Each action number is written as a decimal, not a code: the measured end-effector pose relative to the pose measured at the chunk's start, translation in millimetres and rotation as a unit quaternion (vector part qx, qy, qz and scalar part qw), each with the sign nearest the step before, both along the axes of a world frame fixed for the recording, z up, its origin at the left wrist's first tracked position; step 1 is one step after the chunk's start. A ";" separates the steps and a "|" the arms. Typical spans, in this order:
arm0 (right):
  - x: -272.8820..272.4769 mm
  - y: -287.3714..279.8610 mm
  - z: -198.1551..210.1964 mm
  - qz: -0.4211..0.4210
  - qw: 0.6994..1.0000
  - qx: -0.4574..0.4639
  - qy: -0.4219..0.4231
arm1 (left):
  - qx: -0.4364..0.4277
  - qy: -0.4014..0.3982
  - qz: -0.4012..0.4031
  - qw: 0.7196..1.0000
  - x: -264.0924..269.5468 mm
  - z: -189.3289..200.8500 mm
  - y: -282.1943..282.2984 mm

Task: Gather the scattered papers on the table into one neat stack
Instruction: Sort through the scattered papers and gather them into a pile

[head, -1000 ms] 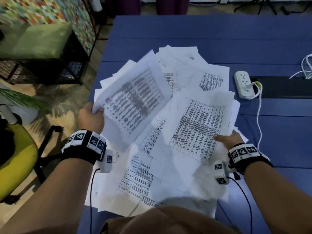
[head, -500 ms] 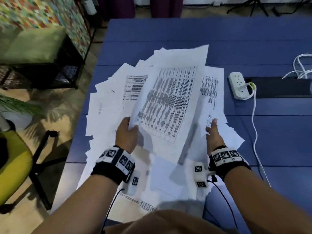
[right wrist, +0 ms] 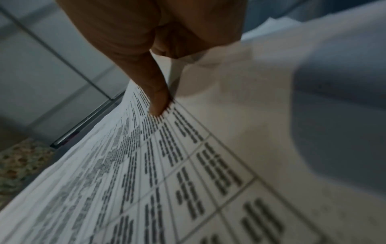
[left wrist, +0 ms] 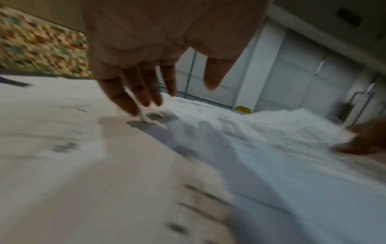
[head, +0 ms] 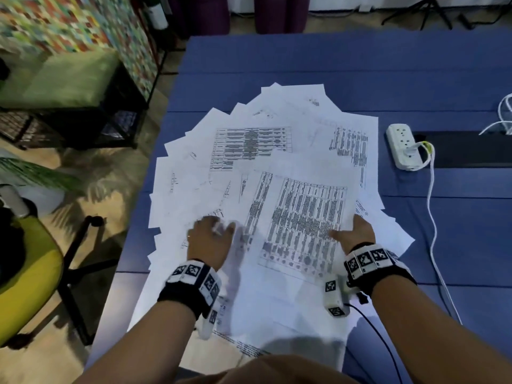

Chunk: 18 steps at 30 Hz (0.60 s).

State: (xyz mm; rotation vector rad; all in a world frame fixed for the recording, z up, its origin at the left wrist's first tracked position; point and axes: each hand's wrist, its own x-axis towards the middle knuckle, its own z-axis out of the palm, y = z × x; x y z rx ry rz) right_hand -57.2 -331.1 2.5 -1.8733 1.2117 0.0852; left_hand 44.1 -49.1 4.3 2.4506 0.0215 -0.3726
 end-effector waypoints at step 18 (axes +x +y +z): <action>10.9 -16.4 4.1 0.063 0.995 0.014 0.072 | -0.054 0.163 -0.007 0.985 18.9 1.6 -6.9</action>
